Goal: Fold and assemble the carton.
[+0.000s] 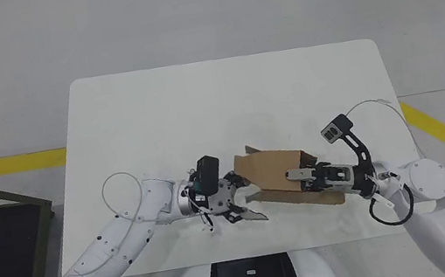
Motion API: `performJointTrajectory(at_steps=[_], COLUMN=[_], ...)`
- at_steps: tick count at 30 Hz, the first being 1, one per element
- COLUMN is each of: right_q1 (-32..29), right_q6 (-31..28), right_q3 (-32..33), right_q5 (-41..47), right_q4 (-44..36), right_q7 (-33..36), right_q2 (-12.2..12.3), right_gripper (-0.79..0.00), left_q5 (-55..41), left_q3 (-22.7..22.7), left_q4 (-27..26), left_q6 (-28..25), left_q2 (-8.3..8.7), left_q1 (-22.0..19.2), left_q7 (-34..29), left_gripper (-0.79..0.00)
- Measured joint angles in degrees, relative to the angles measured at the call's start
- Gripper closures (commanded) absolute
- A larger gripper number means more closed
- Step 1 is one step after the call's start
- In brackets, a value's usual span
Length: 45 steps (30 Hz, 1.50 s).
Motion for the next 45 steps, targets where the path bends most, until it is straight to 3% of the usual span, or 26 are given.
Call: performJointTrajectory(at_steps=[16, 21, 25, 40, 45], right_q1=[-0.3, -0.3, -0.4, -0.7, -0.8], right_q6=[0.1, 0.0, 0.1, 0.2, 0.1], right_q3=[0.4, 0.3, 0.3, 0.4, 0.2], right_q5=[0.4, 0.4, 0.4, 0.4, 0.5], right_q4=[0.0, -0.1, -0.3, -0.9, -0.9], right_q7=[0.1, 0.3, 0.3, 0.3, 0.1], right_q2=[0.1, 0.1, 0.2, 0.2, 0.2], right_gripper=[0.0, 0.0, 0.0, 0.0, 0.0], left_q5=[-1.9, -3.1, -4.6, -9.1, -10.5], left_q3=[-0.1, 0.2, 1.0, 2.7, 2.5], left_q4=[1.5, 1.8, 1.8, 3.7, 3.6], left_q6=[0.0, 0.0, 0.0, 0.0, 0.0], left_q2=[0.63, 1.08, 1.27, 1.36, 1.23], left_q1=[0.7, 0.8, 0.6, -0.7, -1.4], left_q7=[3.4, 4.9, 6.5, 5.5, 3.0], left_gripper=[-0.563, -0.499, -0.388, -0.317, -0.169])
